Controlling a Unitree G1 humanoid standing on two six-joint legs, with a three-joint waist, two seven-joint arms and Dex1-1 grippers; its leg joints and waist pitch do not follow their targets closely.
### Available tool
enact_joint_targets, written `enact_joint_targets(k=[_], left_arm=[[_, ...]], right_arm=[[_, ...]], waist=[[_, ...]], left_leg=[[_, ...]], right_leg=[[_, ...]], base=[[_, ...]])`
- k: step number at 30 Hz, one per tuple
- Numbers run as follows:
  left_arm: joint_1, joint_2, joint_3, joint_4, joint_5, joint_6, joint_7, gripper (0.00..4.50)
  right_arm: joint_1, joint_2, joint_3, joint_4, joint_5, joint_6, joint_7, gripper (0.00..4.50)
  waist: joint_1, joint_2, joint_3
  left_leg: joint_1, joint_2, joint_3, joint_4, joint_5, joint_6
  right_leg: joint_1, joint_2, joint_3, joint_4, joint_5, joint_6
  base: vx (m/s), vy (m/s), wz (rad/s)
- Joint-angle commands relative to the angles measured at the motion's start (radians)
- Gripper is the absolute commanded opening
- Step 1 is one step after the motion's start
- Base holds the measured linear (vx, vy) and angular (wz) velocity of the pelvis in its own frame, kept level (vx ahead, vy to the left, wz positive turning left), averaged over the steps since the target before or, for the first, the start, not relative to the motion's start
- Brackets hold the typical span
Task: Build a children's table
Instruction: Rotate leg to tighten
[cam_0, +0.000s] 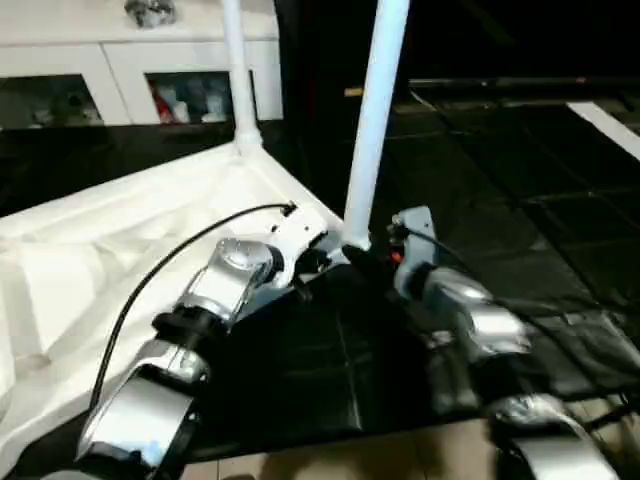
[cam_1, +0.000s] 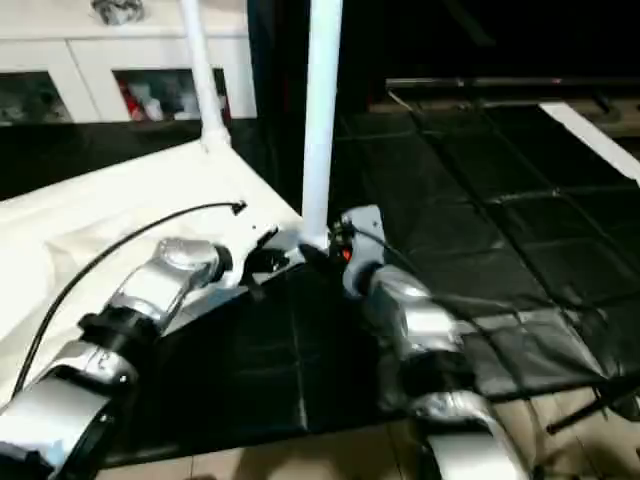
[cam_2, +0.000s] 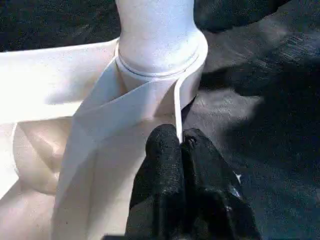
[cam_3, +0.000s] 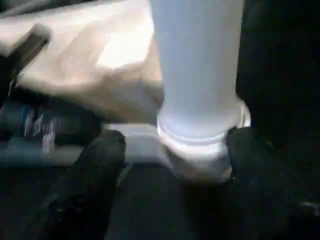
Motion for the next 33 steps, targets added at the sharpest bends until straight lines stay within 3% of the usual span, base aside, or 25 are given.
enact_joint_targets(k=[1, 9, 14, 21, 30, 33], left_arm=[[-0.008, 0.009, -0.027, -0.043, -0.001, -0.051, -0.057, 0.0], [0.036, 0.11, -0.085, -0.087, -0.019, -0.178, -0.292, 0.0], [0.054, 0.161, -0.116, -0.112, -0.03, -0.226, -0.412, 0.0], [0.078, 0.196, -0.151, -0.165, -0.055, -0.276, -0.545, 0.0], [0.079, 0.196, -0.165, -0.176, -0.052, -0.295, -0.577, 0.0], [0.078, 0.193, -0.166, -0.179, -0.053, -0.295, -0.577, 0.0]], right_arm=[[0.014, -0.018, 0.028, -0.029, -0.001, -0.001, 0.068, 3.81], [0.045, -0.196, -0.007, -0.12, 0.085, -0.013, 0.313, 4.42], [0.049, -0.266, 0.005, -0.156, 0.101, -0.028, 0.438, 4.47], [0.048, -0.289, 0.079, -0.194, 0.1, -0.065, 0.554, 4.47], [0.002, -0.256, 0.126, -0.129, 0.073, -0.091, 0.605, 4.47], [-0.008, -0.238, 0.152, -0.113, 0.074, -0.092, 0.629, 4.21]], waist=[[0.006, -0.003, -0.074], [0.029, -0.008, -0.07], [0.047, -0.008, -0.071], [0.052, -0.009, -0.071], [0.059, -0.011, -0.072], [0.06, -0.011, -0.074]], left_leg=[[0.0, 0.039, -0.011, -0.057, -0.074, 0.083], [0.001, 0.044, -0.008, -0.057, -0.094, 0.083], [0.003, 0.046, -0.007, -0.056, -0.091, 0.078], [0.002, 0.046, -0.008, -0.056, -0.096, 0.074], [0.003, 0.047, -0.007, -0.056, -0.1, 0.062], [0.001, 0.046, -0.008, -0.055, -0.084, 0.067]], right_leg=[[0.074, -0.081, 0.06, -0.062, -0.069, -0.214], [0.069, -0.082, 0.06, -0.066, -0.142, -0.194], [0.064, -0.082, 0.06, -0.064, -0.154, -0.188], [0.063, -0.083, 0.059, -0.065, -0.183, -0.18], [0.061, -0.084, 0.059, -0.063, -0.193, -0.182], [0.062, -0.082, 0.059, -0.059, -0.162, -0.187]], base=[[0.0, 0.0, 0.0], [0.0, 0.0, 0.0], [0.0, 0.0, 0.0], [0.0, 0.0, 0.0], [0.0, 0.0, 0.0], [0.0, 0.0, 0.0]])
